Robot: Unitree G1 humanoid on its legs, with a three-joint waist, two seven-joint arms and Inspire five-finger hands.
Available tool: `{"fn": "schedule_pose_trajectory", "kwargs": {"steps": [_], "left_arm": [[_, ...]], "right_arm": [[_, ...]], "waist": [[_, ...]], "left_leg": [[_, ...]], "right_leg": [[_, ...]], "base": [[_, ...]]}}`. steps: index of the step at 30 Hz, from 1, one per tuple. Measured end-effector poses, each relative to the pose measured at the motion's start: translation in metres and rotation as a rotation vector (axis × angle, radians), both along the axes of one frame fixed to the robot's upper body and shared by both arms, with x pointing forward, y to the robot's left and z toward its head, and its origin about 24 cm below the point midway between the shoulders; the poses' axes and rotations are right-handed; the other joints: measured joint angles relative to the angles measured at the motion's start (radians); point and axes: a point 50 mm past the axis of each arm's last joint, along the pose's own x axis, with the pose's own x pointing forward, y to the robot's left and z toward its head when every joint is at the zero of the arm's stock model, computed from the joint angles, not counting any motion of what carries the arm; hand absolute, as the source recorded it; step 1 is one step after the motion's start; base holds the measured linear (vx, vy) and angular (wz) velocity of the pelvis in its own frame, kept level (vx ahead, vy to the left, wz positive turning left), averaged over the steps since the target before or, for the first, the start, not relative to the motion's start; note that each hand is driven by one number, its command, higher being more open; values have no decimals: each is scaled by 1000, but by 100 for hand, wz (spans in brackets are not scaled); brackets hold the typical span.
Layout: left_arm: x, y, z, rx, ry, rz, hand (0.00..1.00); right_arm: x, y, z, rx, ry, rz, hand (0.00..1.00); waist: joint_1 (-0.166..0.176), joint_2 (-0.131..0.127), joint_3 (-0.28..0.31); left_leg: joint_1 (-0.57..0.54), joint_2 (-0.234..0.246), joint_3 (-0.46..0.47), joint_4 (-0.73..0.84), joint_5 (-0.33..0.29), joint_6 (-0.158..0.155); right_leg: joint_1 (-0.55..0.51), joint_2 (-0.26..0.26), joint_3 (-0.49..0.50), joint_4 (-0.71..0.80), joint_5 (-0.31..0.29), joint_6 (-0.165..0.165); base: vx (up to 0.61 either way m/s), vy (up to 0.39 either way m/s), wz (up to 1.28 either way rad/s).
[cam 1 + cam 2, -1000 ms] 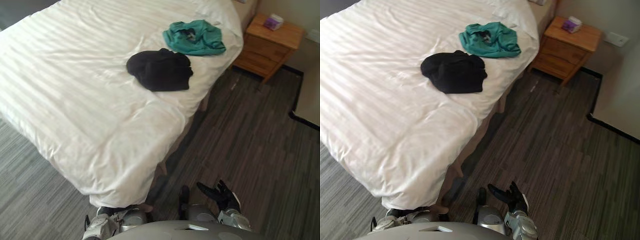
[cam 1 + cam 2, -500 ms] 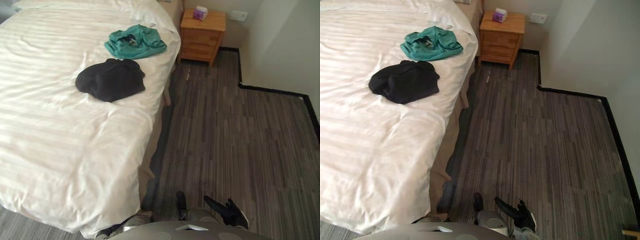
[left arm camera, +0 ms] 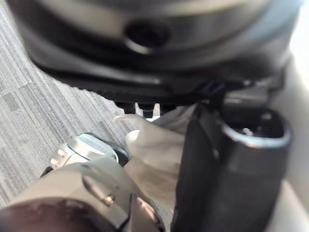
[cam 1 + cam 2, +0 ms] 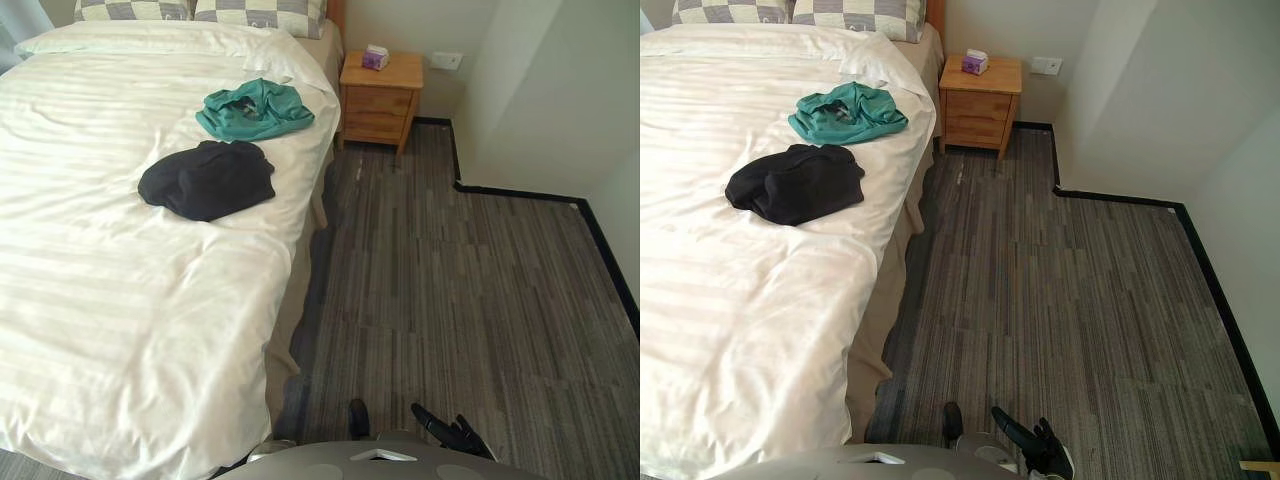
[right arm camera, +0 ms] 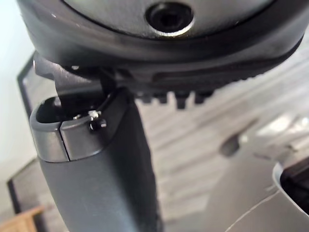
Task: Tidy up the quilt and then pick up the clothes from the bed and put them into the laundry hamper
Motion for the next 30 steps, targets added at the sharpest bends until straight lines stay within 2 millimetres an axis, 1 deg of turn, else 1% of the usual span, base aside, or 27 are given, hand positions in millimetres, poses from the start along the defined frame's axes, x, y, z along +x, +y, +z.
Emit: {"fn": "schedule_pose_trajectory", "kwargs": {"steps": [2, 4, 5, 6, 7, 9, 10, 11, 12, 13, 14, 15, 16, 17, 18, 19, 20, 21, 22, 23, 24, 25, 26, 27, 28, 29, 30], "left_arm": [[6, 3, 0, -2, 14, -43, 100], [10, 5, 1, -1, 38, -85, 100], [12, 8, 1, 5, 48, -91, 100], [14, 13, 2, 11, 60, -97, 100], [15, 17, 2, 13, 76, -100, 100], [14, 21, 3, 21, 89, -95, 100], [14, 23, 3, 25, 89, -96, 100], [14, 23, 3, 27, 90, -97, 100], [14, 24, 4, 30, 92, -98, 100], [15, 28, 4, 40, 92, -105, 100], [17, 33, 6, 48, 84, -131, 100], [19, 34, 6, 48, 82, -148, 100], [22, 39, 8, 58, 84, -177, 100], [23, 44, 9, 73, 85, -187, 100], [23, 47, 10, 81, 85, -190, 100], [27, 54, 12, 98, 79, -195, 100], [30, 59, 14, 108, 78, -197, 100], [36, 57, 13, 97, 75, -204, 100], [36, 49, 11, 71, 84, -207, 100], [35, 44, 10, 57, 87, -207, 100], [33, 35, 7, 35, 88, -204, 100], [29, 24, 5, 16, 91, -234, 100], [25, 14, 3, -7, 91, -263, 100], [24, 10, 2, -17, 91, -266, 100], [21, 7, 1, -28, 97, -258, 100], [20, 8, 1, -30, 104, -254, 100], [18, 11, 2, -27, 107, -256, 100]], "right_arm": [[3, -2, 1, -7, -1, 24, 100], [20, -7, 4, -15, -38, 51, 100], [31, -7, 6, -16, -67, 62, 100], [38, -5, 7, -15, -85, 78, 100], [42, -2, 7, -11, -91, 98, 100], [46, 1, 9, -12, -107, 134, 100], [47, 1, 9, -13, -109, 137, 100], [52, 2, 10, -22, -119, 158, 100], [55, 3, 11, -31, -127, 182, 100], [64, 9, 12, -40, -152, 217, 100], [72, 11, 15, -35, -181, 235, 100], [73, 10, 16, -39, -189, 244, 100], [71, 11, 15, -43, -186, 257, 100], [72, 16, 14, -43, -176, 299, 100], [74, 19, 14, -45, -175, 328, 100], [75, 25, 13, -45, -171, 373, 100], [75, 28, 13, -42, -166, 391, 100], [79, 25, 13, -51, -158, 390, 100], [78, 17, 14, -75, -142, 375, 100], [78, 13, 14, -86, -130, 368, 100], [77, 7, 14, -101, -111, 364, 100], [79, -1, 16, -119, -99, 370, 100], [82, -4, 16, -125, -96, 376, 100], [83, -4, 16, -127, -95, 382, 100], [85, 0, 16, -129, -90, 415, 100], [81, 5, 12, -111, -69, 428, 100], [79, 9, 11, -97, -60, 434, 100]], "waist": [[2, 3, 7], [2, 18, 22], [2, 16, 35], [1, 11, 47], [0, 6, 53], [5, -16, 66], [6, -15, 66], [6, -14, 65], [6, -13, 65], [9, -17, 72], [7, -11, 87], [1, -19, 86], [0, -13, 90], [0, -25, 88], [0, -33, 90], [-2, -57, 90], [-2, -73, 92], [-3, -59, 111], [-7, -35, 117], [-11, -26, 116], [-12, -10, 112], [-4, -2, 112], [5, -1, 111], [7, 0, 111], [13, 1, 109], [30, -13, 104], [33, -25, 98]], "left_leg": [[-4, 3, -1, 1, 0, 0], [-22, 23, 46, 9, -3, -4], [-28, 30, 68, 25, -8, -11], [-32, 30, 80, 47, -14, -15], [-41, 31, 82, 75, -15, -14], [-68, 34, 64, 133, -20, -6], [-66, 32, 43, 125, -25, 2], [-53, 32, 30, 84, -23, -2], [-42, 33, 30, 61, -26, -7], [-28, 40, 58, 36, -15, -4], [-35, 55, 73, 40, -5, -9], [-34, 59, 71, 40, 0, -12], [-29, 63, 50, 37, 16, -24], [-36, 74, 37, 52, 21, -33], [-45, 79, 33, 73, 21, -34], [-82, 88, 23, 138, 17, -41], [-103, 89, 24, 179, 15, -40], [-119, 113, 30, 250, 11, -45], [-120, 128, 32, 270, 22, -47], [-121, 129, 31, 268, 31, -42], [-122, 102, 13, 257, 35, -51], [-122, 29, -45, 230, 15, -56], [-122, -53, -118, 186, -3, -46], [-121, -84, -160, 159, -8, -44], [-114, -122, -223, 118, -25, 14], [-99, -135, -236, 101, -28, 28], [-104, -142, -231, 104, -28, 28]], "right_leg": [[-6, -5, -40, 0, -8, -4], [-46, -40, -245, 52, -58, -15], [-71, -59, -312, 92, -65, -17], [-78, -65, -329, 115, -54, -11], [-72, -58, -304, 117, -42, -9], [-70, -63, -279, 116, -34, -5], [-72, -63, -272, 119, -31, -2], [-84, -56, -261, 135, -30, 0], [-96, -49, -253, 147, -30, 1], [-115, -49, -216, 174, -28, 15], [-154, -82, -228, 330, -118, -25], [-165, -113, -244, 408, -169, 9], [-146, -172, -277, 453, -213, 91], [-99, -210, -288, 404, -211, 127], [-75, -222, -289, 376, -202, 139], [-37, -244, -304, 333, -183, 156], [-16, -257, -319, 311, -174, 156], [25, -237, -333, 264, -183, 135], [44, -214, -328, 238, -175, 121], [45, -204, -313, 228, -171, 116], [47, -204, -286, 200, -158, 112], [41, -203, -249, 166, -136, 105], [27, -191, -200, 129, -103, 94], [24, -179, -178, 110, -88, 91], [25, -149, -142, 69, -51, 81], [31, -130, -96, 22, -17, 78], [31, -121, -80, -1, 5, 76]], "base": [[37, 40, 0], [27, 31, -52], [21, 10, -71], [29, 1, -48], [73, -29, -41], [56, -30, -27], [-12, 34, -18], [-26, 67, -20], [-75, 151, -39], [-94, 167, -32], [-80, 164, -16], [-27, 96, 24], [19, 4, 32], [10, -53, 27], [-12, -181, 20], [-41, -200, 18], [-63, -291, 20], [-119, -252, 3], [-130, -227, -8], [-131, -168, -28], [-67, -97, -57], [-80, -44, -98], [-65, 30, -105], [-61, 50, -109], [-21, 51, -108], [-15, 43, -99], [-9, 11, -82]]}}
